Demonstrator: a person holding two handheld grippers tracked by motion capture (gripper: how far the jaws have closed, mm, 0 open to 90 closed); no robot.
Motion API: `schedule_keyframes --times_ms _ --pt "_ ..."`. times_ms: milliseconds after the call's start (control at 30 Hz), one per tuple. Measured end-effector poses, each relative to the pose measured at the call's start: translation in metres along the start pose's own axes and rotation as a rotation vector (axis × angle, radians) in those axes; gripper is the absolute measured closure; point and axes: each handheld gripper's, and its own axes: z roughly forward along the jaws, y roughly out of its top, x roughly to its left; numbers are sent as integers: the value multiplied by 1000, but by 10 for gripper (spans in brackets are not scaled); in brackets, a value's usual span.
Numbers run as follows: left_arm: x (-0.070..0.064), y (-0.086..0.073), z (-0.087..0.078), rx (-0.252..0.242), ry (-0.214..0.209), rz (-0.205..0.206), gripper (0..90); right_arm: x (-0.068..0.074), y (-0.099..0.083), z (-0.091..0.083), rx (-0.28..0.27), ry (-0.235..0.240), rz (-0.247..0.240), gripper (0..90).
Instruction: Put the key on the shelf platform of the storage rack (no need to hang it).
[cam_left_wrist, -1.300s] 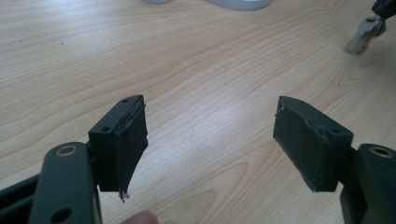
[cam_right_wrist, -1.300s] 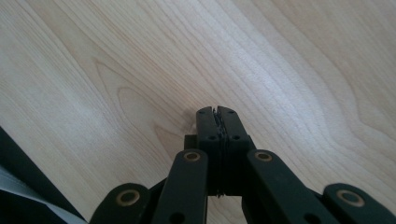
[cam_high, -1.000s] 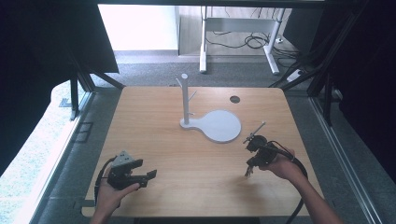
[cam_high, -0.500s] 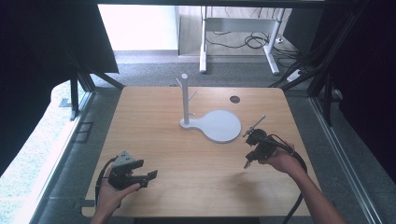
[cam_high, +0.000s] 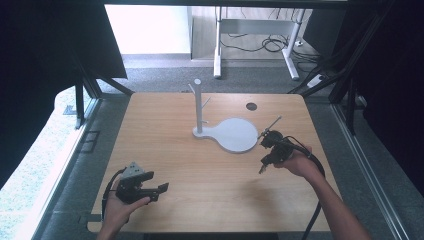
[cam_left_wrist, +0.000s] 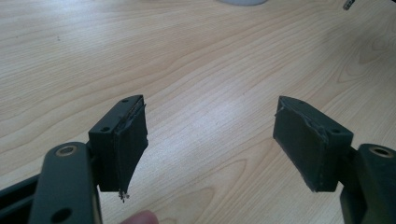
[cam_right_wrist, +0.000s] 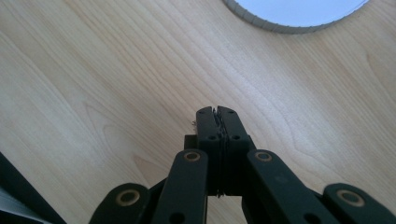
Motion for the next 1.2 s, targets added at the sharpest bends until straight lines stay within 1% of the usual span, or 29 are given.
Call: schedule_keyframes --times_ms 133,200,333,567,900,1000,1133,1200 --pt "-1 0 0 2 4 -1 262 -2 6 0 3 -1 5 898" --pt "-2 0 1 10 19 14 262 -4 9 0 2 1 0 898" --pt "-3 1 1 13 18 25 262 -7 14 2 10 -4 7 898" --pt "-3 0 1 16 15 23 262 -14 24 6 18 2 16 898" --pt "-3 0 3 21 12 16 262 -23 40 13 39 -10 35 898" --pt "-2 0 2 21 12 18 261 -24 44 15 37 -13 41 898" --pt "-2 0 2 20 10 16 261 -27 45 18 38 -9 37 899" --pt "-2 0 2 21 10 16 261 -29 47 19 36 -5 46 898"
